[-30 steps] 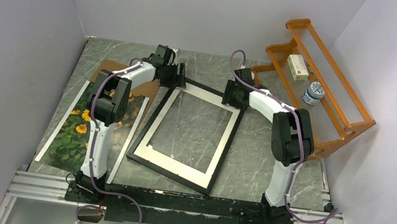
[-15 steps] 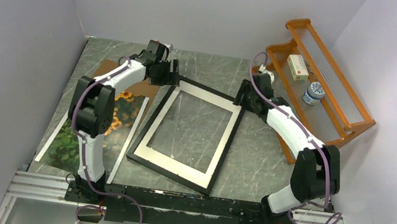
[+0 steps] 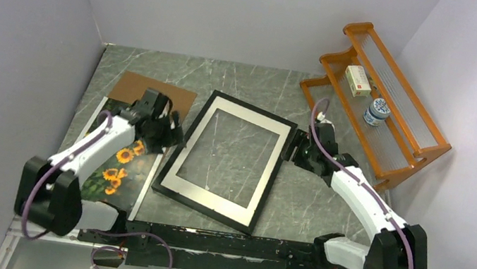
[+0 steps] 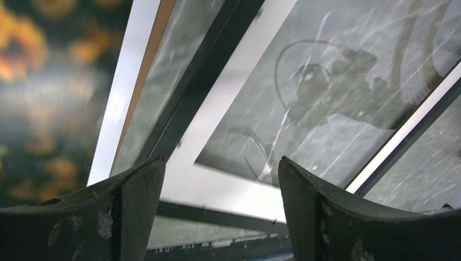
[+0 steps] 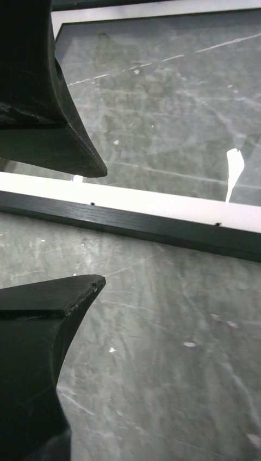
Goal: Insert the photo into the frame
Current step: Adjust the photo frame at the center of the board.
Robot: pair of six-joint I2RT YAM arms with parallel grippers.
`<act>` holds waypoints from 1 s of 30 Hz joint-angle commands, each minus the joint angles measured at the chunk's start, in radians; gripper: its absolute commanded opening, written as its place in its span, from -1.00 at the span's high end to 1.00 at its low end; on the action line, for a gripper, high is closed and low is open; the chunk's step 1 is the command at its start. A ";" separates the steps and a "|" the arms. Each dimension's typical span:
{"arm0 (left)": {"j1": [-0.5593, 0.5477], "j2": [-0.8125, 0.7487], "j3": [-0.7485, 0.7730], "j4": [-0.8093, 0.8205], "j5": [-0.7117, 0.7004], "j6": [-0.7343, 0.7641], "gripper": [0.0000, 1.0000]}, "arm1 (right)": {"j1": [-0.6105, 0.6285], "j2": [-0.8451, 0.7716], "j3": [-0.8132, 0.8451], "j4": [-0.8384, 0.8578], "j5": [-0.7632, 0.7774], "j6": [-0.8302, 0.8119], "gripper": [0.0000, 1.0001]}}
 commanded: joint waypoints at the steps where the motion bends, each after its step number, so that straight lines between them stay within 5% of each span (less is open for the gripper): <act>1: -0.015 -0.173 -0.131 -0.073 0.009 -0.161 -0.65 | -0.003 -0.065 -0.071 0.052 -0.032 0.036 -0.40; 17: -0.104 -0.270 -0.379 -0.134 -0.017 -0.408 -0.78 | -0.003 0.138 0.075 0.177 0.034 0.066 -0.43; 30: -0.107 -0.151 -0.483 0.277 0.069 -0.385 -0.70 | -0.003 0.605 0.540 0.283 0.013 -0.211 -0.42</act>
